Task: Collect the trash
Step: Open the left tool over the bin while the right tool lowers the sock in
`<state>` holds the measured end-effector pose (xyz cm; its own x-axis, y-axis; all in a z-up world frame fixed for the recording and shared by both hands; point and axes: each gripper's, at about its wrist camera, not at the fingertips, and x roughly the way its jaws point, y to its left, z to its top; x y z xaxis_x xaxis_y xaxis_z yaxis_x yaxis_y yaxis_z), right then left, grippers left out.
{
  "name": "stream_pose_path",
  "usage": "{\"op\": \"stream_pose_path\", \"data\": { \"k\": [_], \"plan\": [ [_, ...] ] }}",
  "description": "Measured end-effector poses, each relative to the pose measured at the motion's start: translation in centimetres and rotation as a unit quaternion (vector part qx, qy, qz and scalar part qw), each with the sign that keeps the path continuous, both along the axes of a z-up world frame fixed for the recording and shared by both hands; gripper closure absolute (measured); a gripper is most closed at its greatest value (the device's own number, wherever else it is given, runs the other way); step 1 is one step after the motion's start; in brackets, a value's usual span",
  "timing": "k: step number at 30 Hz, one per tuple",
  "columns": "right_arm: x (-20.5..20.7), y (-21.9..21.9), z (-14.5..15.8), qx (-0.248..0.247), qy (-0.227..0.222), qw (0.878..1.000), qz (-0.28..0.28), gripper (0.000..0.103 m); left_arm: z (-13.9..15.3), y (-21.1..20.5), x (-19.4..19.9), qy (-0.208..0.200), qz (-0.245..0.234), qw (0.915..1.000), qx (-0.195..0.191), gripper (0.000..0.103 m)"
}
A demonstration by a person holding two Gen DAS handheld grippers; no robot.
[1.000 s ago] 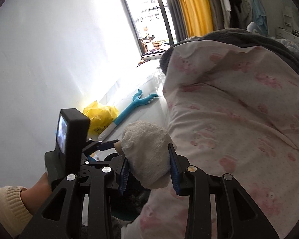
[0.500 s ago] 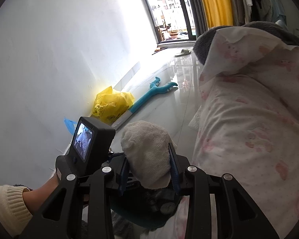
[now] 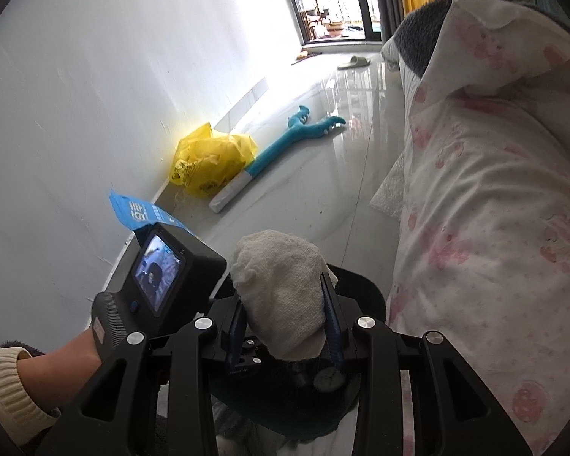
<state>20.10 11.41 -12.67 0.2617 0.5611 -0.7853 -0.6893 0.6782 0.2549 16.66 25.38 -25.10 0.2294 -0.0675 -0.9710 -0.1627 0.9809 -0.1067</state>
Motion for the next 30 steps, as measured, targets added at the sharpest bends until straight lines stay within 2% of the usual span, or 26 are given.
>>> {"op": "stream_pose_path", "data": {
  "k": [2, 5, 17, 24, 30],
  "plan": [
    [0.2, 0.4, -0.7, -0.008, 0.007, 1.000, 0.000, 0.067, 0.2, 0.3, -0.2, -0.005, -0.002, 1.0000, -0.001, 0.017],
    [0.3, 0.8, -1.6, -0.021, 0.014, 1.000, -0.002, 0.067, 0.8, 0.8, -0.5, -0.018, -0.001, 0.9998, -0.004, 0.014],
    [0.5, 2.3, -5.5, -0.073, 0.054, 0.996, 0.007, 0.067, 5.5, 4.4, -2.4, -0.098, 0.025, 0.9948, 0.010, 0.012],
    [0.0, 3.0, -8.1, -0.101, 0.082, 0.991, 0.016, 0.067, 9.0, 5.2, -3.1, -0.158, 0.044, 0.9864, 0.013, 0.012],
    [-0.7, 3.5, -9.2, -0.126, 0.087, 0.988, 0.029, 0.066, 13.3, 4.2, -3.8, -0.226, 0.038, 0.9732, 0.023, 0.012]
  ]
}}
